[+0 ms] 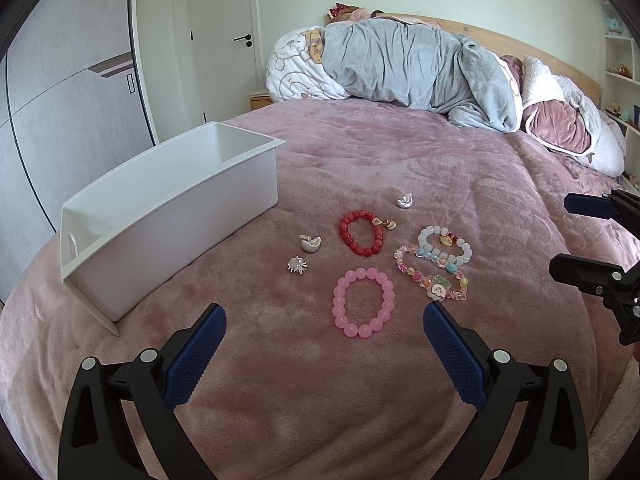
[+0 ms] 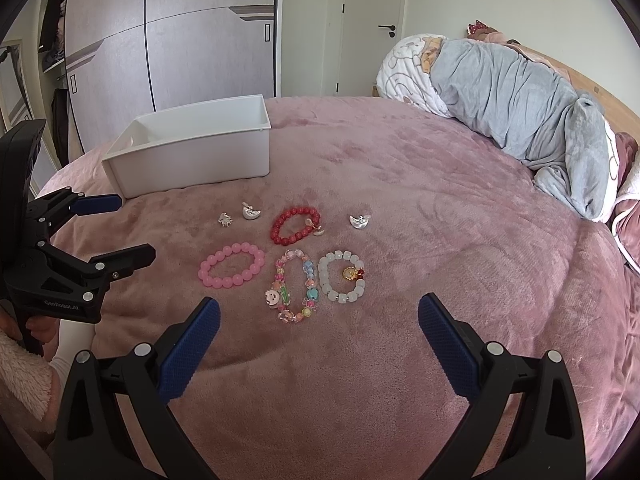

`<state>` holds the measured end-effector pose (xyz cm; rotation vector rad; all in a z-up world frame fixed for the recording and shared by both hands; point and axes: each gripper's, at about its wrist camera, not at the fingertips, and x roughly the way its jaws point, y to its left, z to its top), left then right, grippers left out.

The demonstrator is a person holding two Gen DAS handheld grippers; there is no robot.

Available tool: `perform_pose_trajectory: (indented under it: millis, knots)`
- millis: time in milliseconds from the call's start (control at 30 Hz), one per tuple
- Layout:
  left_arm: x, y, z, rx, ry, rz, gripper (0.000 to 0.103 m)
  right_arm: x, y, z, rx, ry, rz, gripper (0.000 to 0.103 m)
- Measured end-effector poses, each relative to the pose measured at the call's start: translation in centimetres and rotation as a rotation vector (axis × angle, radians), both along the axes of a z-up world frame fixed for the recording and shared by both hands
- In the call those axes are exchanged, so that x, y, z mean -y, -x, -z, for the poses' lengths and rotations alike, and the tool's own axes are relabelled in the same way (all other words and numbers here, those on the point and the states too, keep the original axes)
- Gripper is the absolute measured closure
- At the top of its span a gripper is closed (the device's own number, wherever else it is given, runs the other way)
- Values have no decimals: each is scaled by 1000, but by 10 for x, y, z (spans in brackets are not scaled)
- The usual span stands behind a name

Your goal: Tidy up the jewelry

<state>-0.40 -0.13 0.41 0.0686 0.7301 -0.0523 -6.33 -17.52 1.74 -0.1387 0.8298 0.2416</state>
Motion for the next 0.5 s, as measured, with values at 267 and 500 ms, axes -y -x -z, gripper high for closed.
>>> perform_pose_trajectory:
  millis: [267,500]
  knots:
    - [-4,-20,15,-36,12,-22,3,1,-21,-1,-10,42,-5,5]
    - [-5,-47,39,-99,38,-24,3,7,-57,12,-87,2,4,12]
